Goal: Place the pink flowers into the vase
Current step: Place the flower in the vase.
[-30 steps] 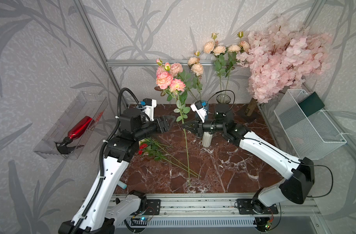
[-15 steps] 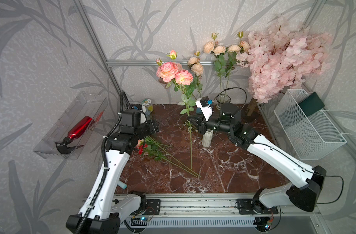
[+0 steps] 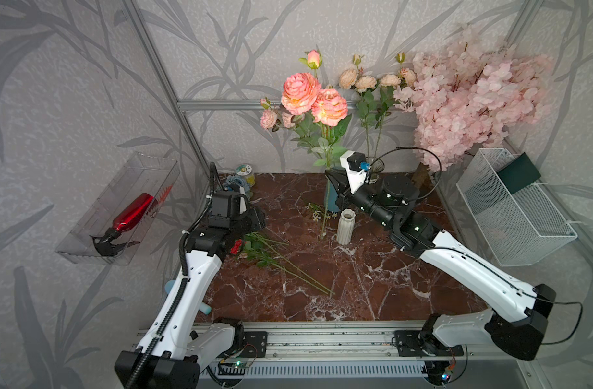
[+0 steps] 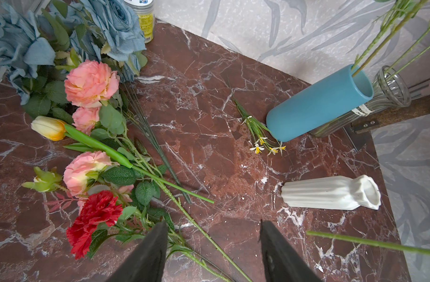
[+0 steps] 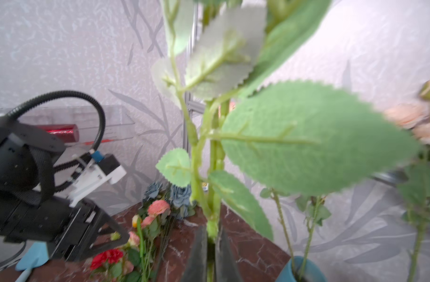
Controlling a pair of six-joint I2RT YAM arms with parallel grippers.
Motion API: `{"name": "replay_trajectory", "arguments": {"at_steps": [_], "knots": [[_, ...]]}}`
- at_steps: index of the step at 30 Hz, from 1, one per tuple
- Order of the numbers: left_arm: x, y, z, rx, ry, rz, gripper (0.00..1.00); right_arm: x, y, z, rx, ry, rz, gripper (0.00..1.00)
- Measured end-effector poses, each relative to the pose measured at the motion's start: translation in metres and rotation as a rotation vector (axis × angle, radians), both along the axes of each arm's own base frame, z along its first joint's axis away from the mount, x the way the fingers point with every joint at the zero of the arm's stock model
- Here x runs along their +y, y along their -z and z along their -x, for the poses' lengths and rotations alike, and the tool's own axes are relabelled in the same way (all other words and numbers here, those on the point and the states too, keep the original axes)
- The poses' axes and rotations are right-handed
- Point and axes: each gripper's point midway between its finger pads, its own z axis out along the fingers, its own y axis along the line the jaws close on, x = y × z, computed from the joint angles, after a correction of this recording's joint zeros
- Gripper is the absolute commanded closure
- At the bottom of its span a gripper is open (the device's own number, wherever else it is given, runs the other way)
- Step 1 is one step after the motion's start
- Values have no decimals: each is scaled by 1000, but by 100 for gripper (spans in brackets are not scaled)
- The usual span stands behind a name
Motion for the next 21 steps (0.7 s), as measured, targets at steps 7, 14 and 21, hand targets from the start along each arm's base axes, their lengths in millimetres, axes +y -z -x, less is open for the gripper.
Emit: {"name": "replay_trajectory", "arguments": {"at_steps": [7, 14, 21], "knots": [[2, 2, -2, 3, -6, -4, 38, -21, -39, 1, -124, 90, -78, 100], [0, 5, -2, 4, 3, 2, 38, -32, -54, -1, -205, 159, -73, 100], [3, 5, -3, 4, -6, 3, 38, -41, -72, -5, -305, 247, -26, 100]]}}
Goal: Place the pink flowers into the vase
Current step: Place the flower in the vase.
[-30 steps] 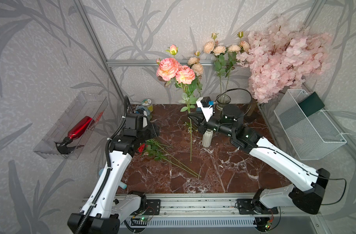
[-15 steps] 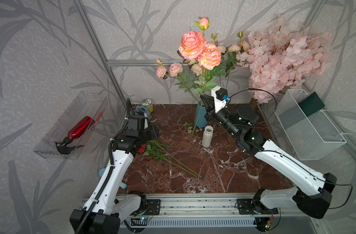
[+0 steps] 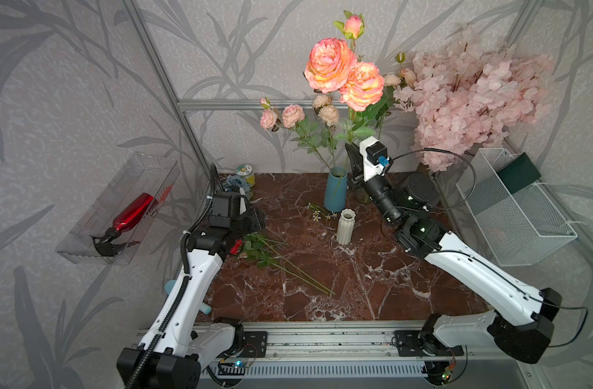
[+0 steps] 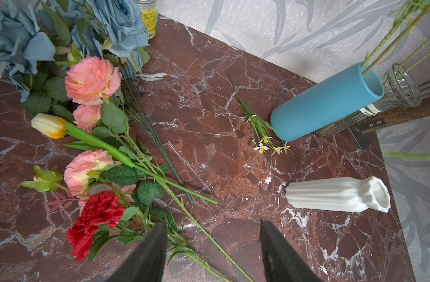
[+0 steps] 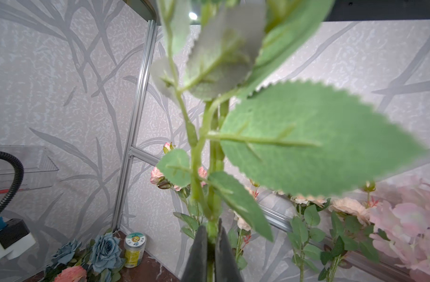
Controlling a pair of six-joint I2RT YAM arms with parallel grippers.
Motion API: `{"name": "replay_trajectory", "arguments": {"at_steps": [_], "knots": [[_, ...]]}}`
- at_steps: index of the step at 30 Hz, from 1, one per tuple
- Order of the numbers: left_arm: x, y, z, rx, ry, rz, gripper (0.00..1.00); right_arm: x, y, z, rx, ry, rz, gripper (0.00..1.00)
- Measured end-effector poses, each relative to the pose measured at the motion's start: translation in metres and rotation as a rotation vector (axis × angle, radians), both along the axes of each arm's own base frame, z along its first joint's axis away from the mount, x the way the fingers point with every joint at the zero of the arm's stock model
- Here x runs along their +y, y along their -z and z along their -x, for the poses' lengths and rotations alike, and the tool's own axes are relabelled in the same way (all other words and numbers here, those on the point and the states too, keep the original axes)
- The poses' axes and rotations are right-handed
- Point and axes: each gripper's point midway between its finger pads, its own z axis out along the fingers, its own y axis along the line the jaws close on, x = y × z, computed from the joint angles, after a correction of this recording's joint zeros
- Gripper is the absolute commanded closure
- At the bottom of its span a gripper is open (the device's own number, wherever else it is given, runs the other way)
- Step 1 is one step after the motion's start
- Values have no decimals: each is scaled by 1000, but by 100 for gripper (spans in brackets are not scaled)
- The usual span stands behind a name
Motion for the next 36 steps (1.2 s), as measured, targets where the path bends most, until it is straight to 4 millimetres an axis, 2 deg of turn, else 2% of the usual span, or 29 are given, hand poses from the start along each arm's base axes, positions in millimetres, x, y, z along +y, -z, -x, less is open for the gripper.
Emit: {"name": "replay_trajectory", "arguments": {"at_steps": [7, 15, 20, 30, 36], "knots": [[1, 2, 2, 4, -2, 0, 38, 8, -24, -21, -84, 65, 19, 100], [1, -3, 3, -19, 0, 6, 38, 25, -9, -66, -94, 130, 83, 100], [2, -4, 3, -23, 0, 12, 38, 27, -7, -83, -90, 152, 91, 100], [4, -5, 3, -26, -5, 24, 38, 3, -16, -109, -75, 195, 40, 100], [5, -5, 3, -28, -7, 30, 38, -11, -7, -131, -18, 203, -7, 100]]}}
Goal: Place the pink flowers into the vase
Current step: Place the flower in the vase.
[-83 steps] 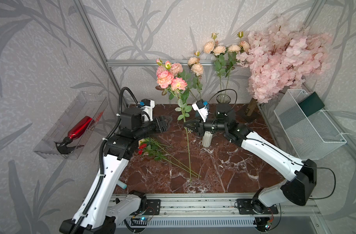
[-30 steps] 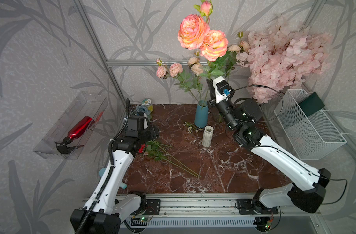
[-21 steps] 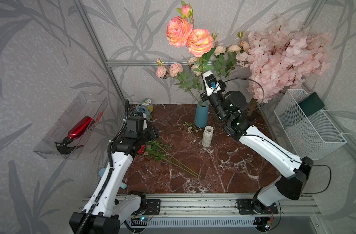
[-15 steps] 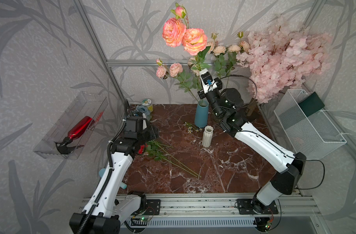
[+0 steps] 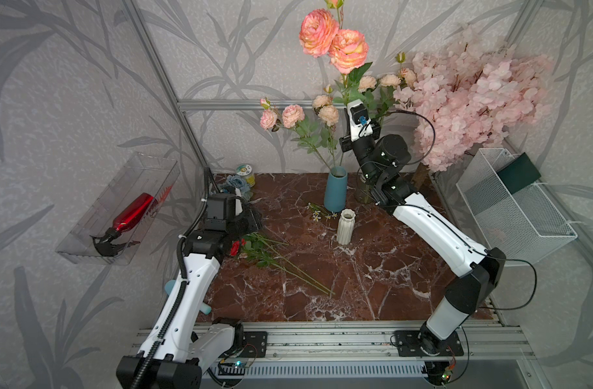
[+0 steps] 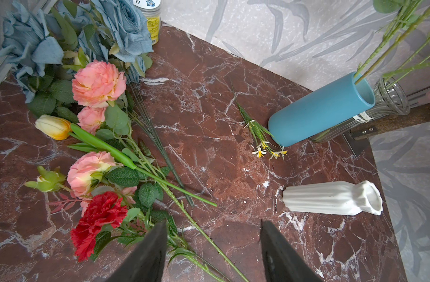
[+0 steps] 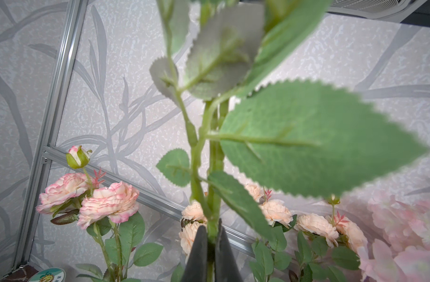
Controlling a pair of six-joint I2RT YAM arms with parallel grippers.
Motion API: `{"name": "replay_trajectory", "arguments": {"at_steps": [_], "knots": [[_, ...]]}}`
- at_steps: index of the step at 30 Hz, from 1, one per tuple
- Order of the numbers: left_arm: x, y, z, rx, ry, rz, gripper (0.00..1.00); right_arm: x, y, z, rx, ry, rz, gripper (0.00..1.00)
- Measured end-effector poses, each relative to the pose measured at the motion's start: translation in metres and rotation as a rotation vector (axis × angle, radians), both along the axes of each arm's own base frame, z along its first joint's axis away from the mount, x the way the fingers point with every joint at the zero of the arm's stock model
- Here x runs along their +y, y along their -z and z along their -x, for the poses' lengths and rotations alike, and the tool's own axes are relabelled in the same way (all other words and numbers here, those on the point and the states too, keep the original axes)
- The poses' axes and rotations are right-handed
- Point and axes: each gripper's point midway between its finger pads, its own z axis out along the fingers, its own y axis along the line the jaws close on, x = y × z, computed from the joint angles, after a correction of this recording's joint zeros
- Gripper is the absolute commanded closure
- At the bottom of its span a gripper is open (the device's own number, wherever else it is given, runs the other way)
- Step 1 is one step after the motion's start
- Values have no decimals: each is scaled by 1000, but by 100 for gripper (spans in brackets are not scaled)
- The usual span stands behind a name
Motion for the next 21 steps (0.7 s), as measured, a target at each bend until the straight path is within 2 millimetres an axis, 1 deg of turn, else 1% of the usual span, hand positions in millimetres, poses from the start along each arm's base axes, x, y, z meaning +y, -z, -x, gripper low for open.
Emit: {"name": "replay_trajectory", "arguments": {"at_steps": [7, 16, 19, 21], "knots": [[3, -1, -1, -6, -9, 5, 38, -14, 26, -27, 96, 20, -33, 100], [7, -3, -3, -11, -22, 16, 38, -26, 47, -46, 186, 11, -123, 100], [7, -1, -2, -7, -20, 18, 38, -28, 61, -57, 234, 6, -142, 100], [6, -1, -2, -6, -20, 19, 38, -27, 75, -66, 277, 0, -151, 100]]}}
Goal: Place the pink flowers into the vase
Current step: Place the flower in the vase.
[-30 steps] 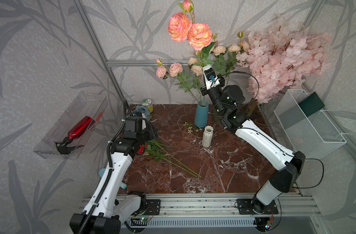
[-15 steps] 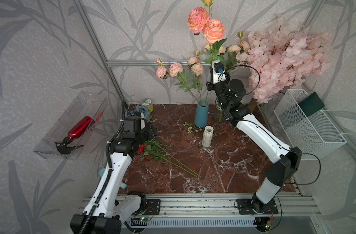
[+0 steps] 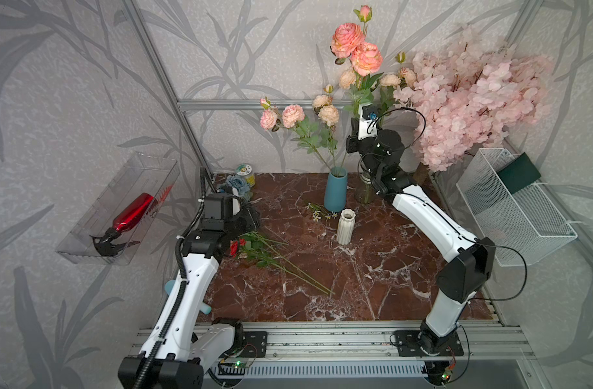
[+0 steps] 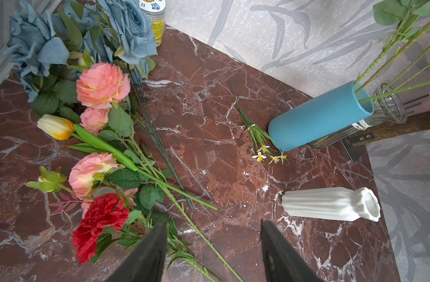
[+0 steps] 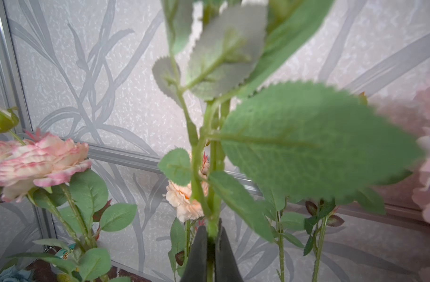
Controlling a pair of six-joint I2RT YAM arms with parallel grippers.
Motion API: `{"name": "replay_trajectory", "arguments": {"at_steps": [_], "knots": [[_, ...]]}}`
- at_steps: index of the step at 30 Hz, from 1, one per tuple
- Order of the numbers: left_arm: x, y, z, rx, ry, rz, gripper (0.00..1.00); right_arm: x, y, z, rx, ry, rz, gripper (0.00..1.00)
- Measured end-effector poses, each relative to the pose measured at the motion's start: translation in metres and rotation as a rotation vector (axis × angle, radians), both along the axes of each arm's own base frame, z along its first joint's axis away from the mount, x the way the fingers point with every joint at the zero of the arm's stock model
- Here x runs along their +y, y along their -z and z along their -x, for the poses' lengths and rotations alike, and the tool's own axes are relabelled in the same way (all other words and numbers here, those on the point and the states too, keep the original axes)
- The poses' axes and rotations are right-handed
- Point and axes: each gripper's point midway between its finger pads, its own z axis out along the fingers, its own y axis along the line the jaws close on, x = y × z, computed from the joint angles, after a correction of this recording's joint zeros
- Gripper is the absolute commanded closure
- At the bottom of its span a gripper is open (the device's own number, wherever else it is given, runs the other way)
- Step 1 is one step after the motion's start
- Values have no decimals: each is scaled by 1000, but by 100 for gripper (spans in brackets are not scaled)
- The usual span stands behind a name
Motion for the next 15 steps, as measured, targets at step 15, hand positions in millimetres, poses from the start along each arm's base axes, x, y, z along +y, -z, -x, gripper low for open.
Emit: {"name": "replay_trajectory", "arguments": {"at_steps": [15], "knots": [[0, -1, 0, -2, 3, 10, 38, 4, 72, -30, 212, -51, -24, 100]]}}
